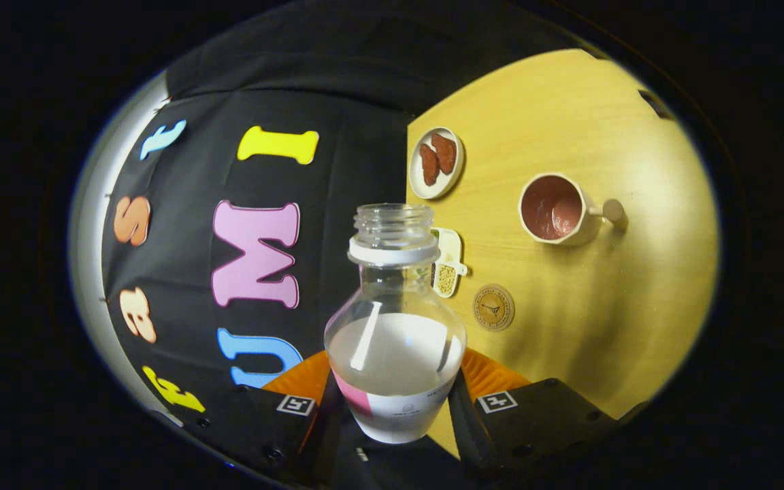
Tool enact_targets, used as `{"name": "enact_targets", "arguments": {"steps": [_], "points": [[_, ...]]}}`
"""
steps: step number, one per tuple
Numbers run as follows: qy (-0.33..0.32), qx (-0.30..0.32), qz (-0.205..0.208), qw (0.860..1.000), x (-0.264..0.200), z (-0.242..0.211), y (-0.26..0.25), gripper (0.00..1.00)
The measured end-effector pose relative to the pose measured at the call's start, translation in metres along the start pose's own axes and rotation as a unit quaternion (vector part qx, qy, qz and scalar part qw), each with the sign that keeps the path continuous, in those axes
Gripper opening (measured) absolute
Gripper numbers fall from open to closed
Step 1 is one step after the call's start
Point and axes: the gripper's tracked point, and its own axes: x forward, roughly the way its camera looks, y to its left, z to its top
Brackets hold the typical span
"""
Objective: Take the bottle from table, then pour the juice into the cup, finally place the bottle on the coaster
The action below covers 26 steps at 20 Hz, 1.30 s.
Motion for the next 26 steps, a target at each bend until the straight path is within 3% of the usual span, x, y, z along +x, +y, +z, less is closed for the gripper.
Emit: {"name": "enact_targets", "arguments": {"steps": [2, 4, 7, 13, 15, 20, 23, 26], "points": [[-0.016, -0.098, 0.006, 0.995, -0.001, -0.013, 0.004, 0.71], [-0.031, -0.201, 0.009, 0.979, -0.009, -0.025, 0.004, 0.71], [-0.058, -0.329, 0.005, 0.942, -0.003, -0.048, 0.004, 0.71], [-0.126, -0.490, -0.047, 0.862, 0.031, -0.081, -0.019, 0.71], [-0.139, -0.526, -0.085, 0.835, 0.041, -0.082, -0.036, 0.71], [-0.161, -0.597, -0.079, 0.782, 0.078, -0.088, -0.041, 0.71], [-0.186, -0.619, -0.089, 0.758, 0.103, -0.070, -0.045, 0.71], [-0.192, -0.631, -0.079, 0.747, 0.130, -0.061, -0.048, 0.71]]}}
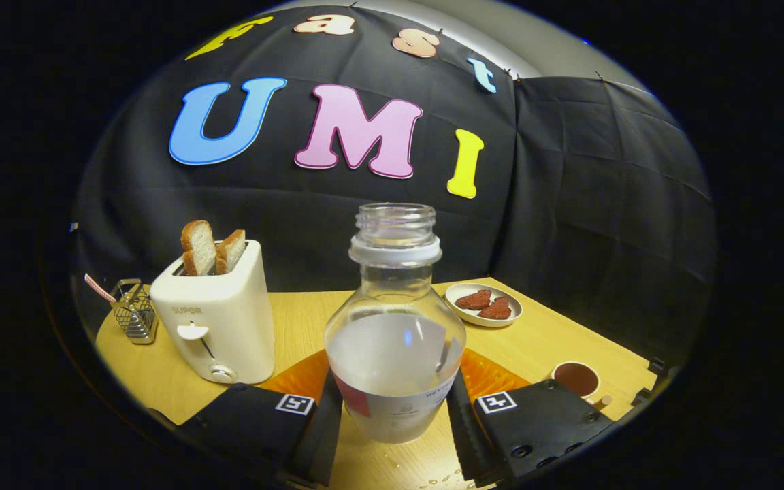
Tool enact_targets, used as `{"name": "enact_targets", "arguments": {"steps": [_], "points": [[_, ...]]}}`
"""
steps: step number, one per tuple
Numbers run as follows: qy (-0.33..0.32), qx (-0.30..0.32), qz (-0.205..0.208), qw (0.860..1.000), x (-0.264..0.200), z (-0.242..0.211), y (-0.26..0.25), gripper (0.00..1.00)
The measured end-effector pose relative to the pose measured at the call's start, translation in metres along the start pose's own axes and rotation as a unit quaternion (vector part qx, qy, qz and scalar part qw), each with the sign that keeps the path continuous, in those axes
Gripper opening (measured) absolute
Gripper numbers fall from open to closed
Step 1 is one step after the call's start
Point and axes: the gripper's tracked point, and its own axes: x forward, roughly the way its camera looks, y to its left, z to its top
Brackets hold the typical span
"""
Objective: Take the bottle from table, then pour the juice into the cup, finally place the bottle on the coaster
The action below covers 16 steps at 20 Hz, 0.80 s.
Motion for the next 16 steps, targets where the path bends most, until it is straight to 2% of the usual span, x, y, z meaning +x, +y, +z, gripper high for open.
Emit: {"name": "enact_targets", "arguments": {"steps": [6, 16], "points": [[-0.003, -0.003, 0.022, 1.000, 0.046, -0.019, 0.009, 0.71], [0.014, 0.011, 0.036, 0.999, 0.064, -0.039, 0.008, 0.73]]}}
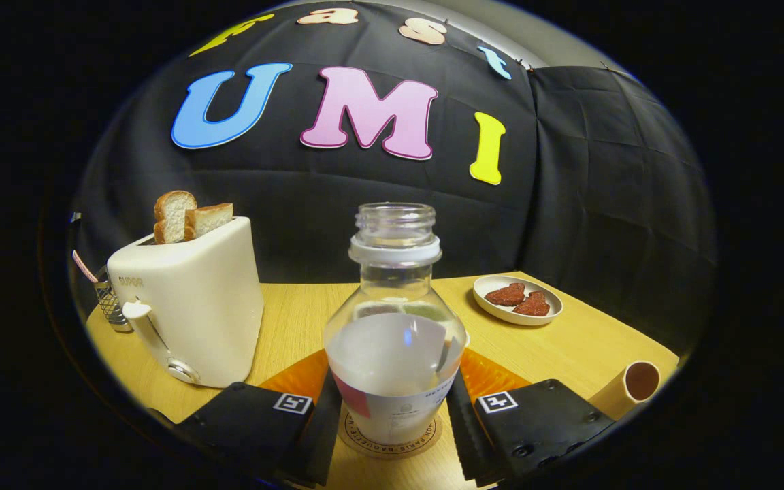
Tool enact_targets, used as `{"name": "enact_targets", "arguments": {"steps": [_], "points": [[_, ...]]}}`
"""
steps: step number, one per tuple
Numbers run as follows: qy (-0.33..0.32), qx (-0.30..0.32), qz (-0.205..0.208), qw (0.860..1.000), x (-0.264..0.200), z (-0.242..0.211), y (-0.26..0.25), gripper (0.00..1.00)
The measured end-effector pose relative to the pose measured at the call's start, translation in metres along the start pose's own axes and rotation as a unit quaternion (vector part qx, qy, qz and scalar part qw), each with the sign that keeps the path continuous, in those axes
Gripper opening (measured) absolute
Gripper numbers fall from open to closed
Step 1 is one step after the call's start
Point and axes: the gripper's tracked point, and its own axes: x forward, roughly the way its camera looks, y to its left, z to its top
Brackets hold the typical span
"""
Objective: Take the bottle from table, then pour the juice into the cup, finally place the bottle on the coaster
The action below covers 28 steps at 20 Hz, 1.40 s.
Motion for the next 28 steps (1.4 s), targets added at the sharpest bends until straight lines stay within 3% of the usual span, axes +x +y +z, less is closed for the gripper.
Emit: {"name": "enact_targets", "arguments": {"steps": [7, 10, 15, 21, 28], "points": [[0.001, 0.000, -0.002, 1.000, 0.000, 0.000, -0.002, 0.78], [-0.007, -0.006, 0.008, 1.000, -0.008, 0.005, 0.002, 1.00], [0.007, -0.012, 0.002, 1.000, -0.039, 0.005, -0.005, 0.97], [0.023, -0.018, -0.016, 0.999, -0.110, 0.009, -0.033, 0.97], [-0.047, -0.010, 0.012, 0.999, -0.215, 0.092, -0.051, 0.97]]}}
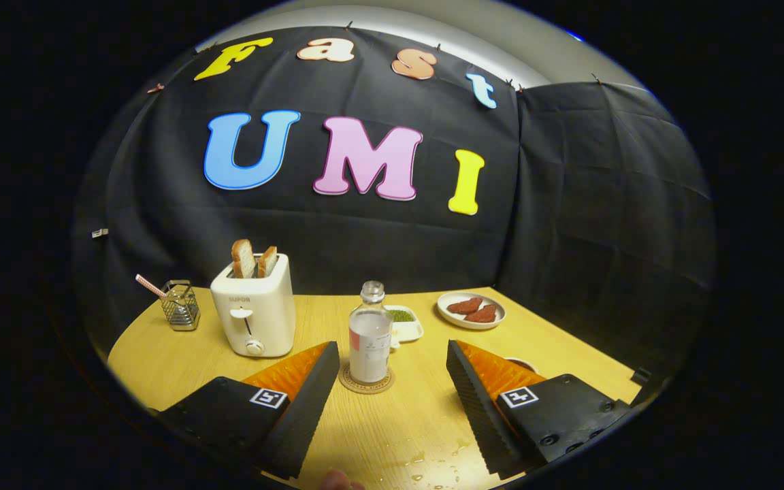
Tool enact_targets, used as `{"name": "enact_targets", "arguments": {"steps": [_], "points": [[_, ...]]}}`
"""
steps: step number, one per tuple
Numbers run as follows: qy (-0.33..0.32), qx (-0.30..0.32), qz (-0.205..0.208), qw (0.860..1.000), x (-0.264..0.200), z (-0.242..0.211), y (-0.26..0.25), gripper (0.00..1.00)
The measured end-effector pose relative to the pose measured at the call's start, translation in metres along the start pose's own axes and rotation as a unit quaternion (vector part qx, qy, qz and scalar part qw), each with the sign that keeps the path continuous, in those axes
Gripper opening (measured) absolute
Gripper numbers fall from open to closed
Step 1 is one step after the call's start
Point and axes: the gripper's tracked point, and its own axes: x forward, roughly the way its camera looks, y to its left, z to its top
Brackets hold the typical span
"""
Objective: Take the bottle from table, then pour the juice into the cup, finally place the bottle on the coaster
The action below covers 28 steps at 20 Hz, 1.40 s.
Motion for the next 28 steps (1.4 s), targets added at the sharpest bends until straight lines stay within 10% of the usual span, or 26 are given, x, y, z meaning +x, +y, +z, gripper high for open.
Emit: {"name": "enact_targets", "arguments": {"steps": [9, 28], "points": [[-0.082, 0.023, 0.098, 0.992, -0.106, 0.112, -0.012, 0.97], [-0.090, -0.005, 0.207, 0.974, -0.122, 0.111, -0.082, 0.97]]}}
